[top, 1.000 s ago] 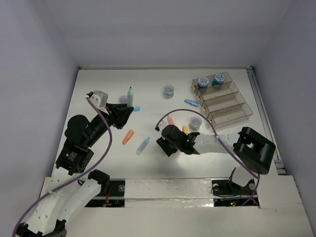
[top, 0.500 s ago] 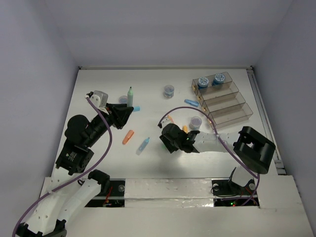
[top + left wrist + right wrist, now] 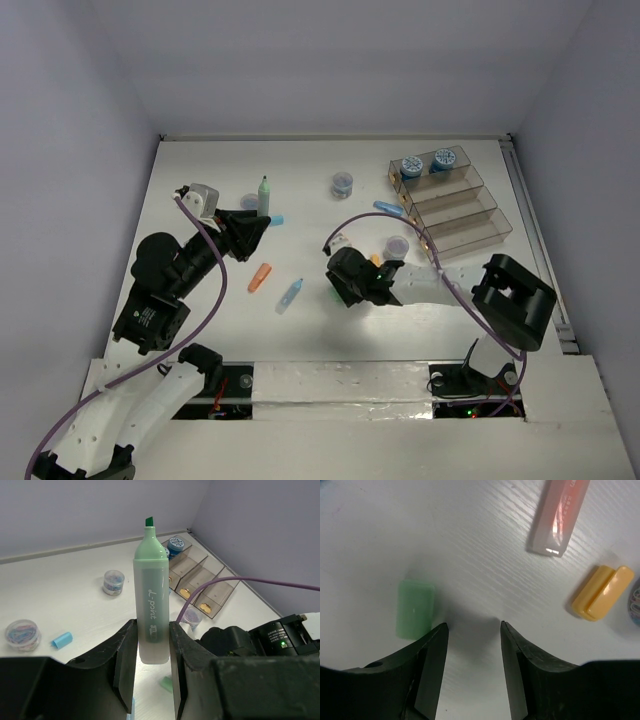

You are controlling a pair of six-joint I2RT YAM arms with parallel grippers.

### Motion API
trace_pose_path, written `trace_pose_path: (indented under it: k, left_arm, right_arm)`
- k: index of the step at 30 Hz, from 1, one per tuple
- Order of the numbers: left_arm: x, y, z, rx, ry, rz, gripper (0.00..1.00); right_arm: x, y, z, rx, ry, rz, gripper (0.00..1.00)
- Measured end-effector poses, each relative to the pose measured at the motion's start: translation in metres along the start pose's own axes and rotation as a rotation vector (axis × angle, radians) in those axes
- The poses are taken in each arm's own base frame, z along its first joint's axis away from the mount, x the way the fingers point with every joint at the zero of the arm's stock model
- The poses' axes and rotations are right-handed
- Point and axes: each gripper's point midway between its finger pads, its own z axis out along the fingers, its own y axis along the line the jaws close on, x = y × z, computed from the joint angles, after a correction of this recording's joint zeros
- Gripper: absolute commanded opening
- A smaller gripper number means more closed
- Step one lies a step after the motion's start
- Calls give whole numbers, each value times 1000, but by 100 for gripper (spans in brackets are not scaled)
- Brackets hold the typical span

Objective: Sort the stationery into containers
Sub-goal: Close the pen cap on the pen.

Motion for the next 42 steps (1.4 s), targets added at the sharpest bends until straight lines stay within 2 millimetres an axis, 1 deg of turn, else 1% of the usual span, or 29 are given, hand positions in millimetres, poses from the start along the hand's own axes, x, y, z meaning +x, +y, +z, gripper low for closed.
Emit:
trace_pose_path:
  k: [3, 5, 7, 9, 13, 16, 18, 21, 24, 29, 41, 42]
  left_arm:
    - [0, 0, 0, 0, 0, 0, 0]
    - [0, 0, 0, 0, 0, 0, 0]
    - [0, 0, 0, 1, 0, 0, 0]
    - [0, 0, 0, 1, 0, 0, 0]
    - [0, 0, 0, 1, 0, 0, 0]
    - [0, 0, 0, 1, 0, 0, 0]
    - [0, 0, 0, 1, 0, 0, 0]
    - [0, 0, 0, 1, 0, 0, 0]
    - [0, 0, 0, 1, 1, 0, 0]
    - [1, 0, 0, 2, 2, -1, 0]
    - [1, 0, 0, 3, 2, -1, 0]
    - [1, 0, 0, 3, 2, -1, 0]
  right_arm:
    - [6, -4, -8, 14, 29, 12, 55]
    - [5, -8, -14, 29, 39, 20, 56]
    - [-2, -9, -20, 37, 33, 36, 58]
    - [-13, -8, -25, 34, 16, 56, 61]
    - [-33, 3, -31, -11, -23, 95, 69]
    - [-43, 13, -30, -51, -37, 123, 70]
    - [-48, 19, -23, -63, -38, 136, 70]
    - [-45, 24, -10, -61, -15, 139, 69]
    - [-34, 26, 1, -49, 21, 138, 67]
    - [-26, 29, 13, -40, 57, 141, 62]
    - [-23, 32, 13, -48, 69, 165, 53]
    - [-23, 32, 13, -48, 69, 166, 50]
